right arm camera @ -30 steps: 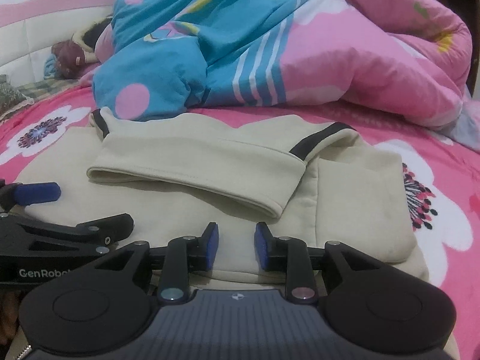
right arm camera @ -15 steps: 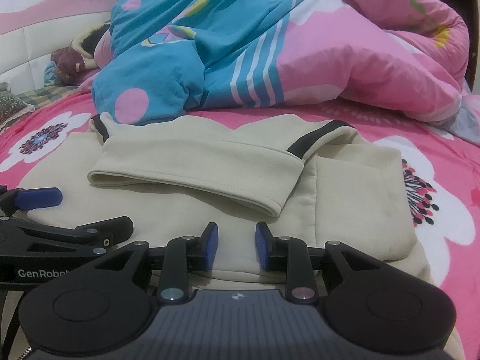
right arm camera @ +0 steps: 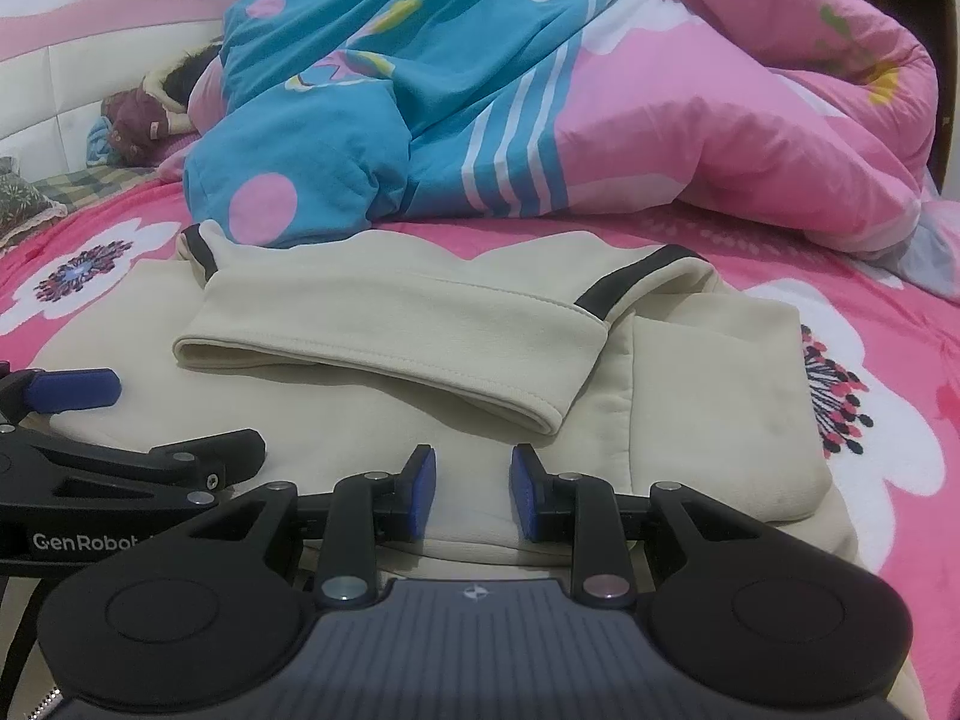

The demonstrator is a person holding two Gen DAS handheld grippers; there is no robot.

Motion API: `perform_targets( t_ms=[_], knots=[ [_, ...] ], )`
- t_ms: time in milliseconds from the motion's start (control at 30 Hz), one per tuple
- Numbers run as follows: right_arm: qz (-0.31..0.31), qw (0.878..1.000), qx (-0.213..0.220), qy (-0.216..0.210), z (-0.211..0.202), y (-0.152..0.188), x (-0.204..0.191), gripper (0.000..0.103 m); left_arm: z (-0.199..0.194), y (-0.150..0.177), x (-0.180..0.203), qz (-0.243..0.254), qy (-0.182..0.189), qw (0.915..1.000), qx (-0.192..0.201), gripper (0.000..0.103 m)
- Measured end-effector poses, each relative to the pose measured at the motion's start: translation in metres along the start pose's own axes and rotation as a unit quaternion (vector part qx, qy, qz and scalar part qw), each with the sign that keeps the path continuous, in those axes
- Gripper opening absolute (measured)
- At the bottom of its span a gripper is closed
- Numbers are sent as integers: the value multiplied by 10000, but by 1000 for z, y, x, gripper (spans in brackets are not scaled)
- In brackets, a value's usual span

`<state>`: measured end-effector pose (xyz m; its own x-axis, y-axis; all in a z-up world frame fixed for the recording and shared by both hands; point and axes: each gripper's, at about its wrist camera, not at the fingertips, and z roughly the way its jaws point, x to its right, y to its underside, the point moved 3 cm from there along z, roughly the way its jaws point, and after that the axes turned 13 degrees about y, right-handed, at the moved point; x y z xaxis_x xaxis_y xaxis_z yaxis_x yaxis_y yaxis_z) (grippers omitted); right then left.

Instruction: Fold clothes

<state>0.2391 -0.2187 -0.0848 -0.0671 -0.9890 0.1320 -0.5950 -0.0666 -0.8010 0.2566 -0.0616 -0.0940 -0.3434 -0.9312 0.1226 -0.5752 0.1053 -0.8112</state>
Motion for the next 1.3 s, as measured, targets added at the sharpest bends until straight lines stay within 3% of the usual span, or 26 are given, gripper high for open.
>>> perform_targets(
  t_ms=[1300],
  knots=[
    [48,10000,-14,-16,1,-1,2,31,0,0,0,-3,-7,10000,2,103]
  ],
)
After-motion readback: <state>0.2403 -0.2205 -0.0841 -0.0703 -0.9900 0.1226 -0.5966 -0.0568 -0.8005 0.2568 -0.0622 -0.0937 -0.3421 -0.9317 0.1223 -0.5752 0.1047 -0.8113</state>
